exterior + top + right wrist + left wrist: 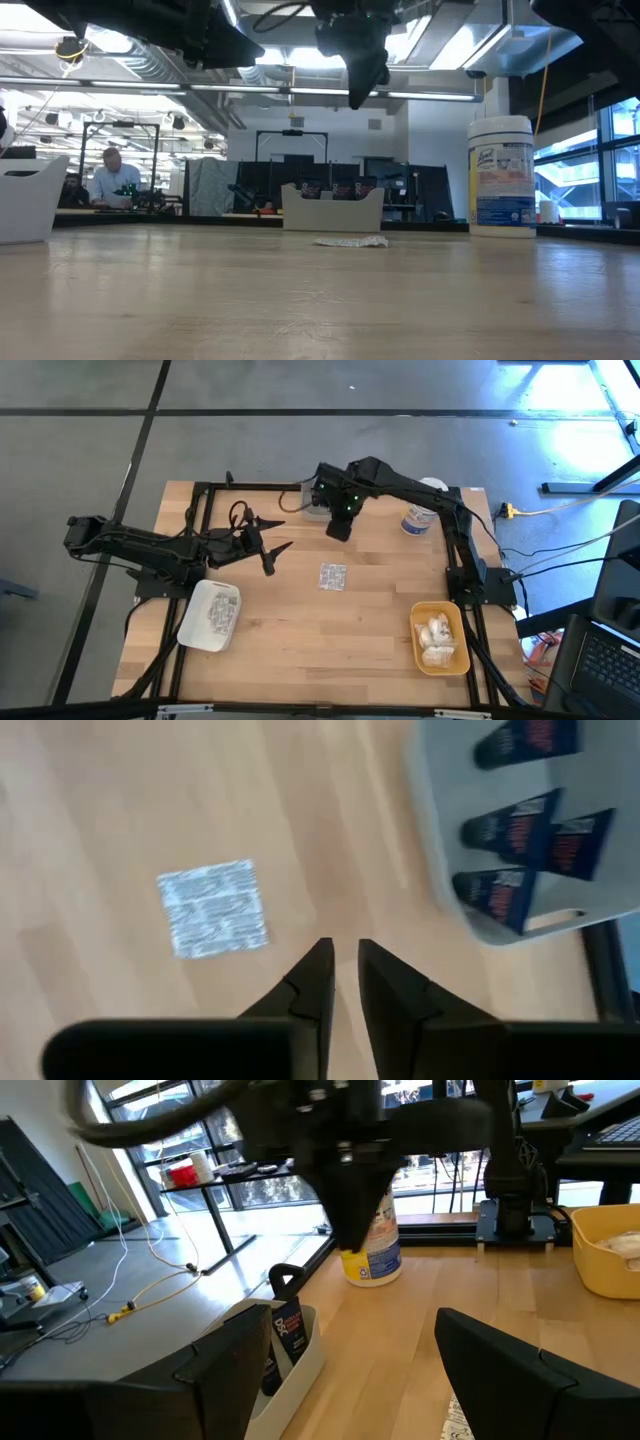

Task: Pick & Place Travel size toiletries
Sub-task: Put the bandage into the white bin

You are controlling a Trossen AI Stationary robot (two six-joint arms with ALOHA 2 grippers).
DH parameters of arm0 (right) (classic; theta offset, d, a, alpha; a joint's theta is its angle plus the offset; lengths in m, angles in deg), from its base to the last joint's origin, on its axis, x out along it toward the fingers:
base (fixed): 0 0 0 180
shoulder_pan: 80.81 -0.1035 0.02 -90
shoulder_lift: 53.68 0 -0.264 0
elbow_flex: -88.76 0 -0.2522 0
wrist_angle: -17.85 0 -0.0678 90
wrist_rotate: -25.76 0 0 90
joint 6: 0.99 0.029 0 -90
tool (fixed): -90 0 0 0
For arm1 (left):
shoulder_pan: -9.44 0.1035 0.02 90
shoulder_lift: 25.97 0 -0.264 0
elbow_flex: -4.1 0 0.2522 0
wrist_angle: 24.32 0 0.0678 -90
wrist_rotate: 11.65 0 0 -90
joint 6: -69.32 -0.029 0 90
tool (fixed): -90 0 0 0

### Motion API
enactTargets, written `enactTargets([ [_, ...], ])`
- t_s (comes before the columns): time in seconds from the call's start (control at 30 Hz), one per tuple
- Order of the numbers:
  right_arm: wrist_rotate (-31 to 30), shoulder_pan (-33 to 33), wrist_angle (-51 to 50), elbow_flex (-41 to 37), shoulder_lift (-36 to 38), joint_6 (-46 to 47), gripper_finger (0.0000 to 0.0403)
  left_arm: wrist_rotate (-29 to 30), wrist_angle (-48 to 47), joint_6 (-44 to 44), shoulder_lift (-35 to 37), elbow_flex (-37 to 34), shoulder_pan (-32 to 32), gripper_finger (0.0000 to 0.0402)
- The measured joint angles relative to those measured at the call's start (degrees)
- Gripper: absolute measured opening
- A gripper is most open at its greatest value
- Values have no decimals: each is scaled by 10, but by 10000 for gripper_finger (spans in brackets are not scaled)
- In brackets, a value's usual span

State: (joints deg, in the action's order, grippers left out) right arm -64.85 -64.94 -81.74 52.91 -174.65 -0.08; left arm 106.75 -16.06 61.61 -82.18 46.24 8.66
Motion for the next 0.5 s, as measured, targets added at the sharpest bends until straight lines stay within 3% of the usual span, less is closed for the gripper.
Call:
enactTargets([
  [0.5,-5,-126,-41,0,0,23,6,0,-17,0,0,0,0,281],
])
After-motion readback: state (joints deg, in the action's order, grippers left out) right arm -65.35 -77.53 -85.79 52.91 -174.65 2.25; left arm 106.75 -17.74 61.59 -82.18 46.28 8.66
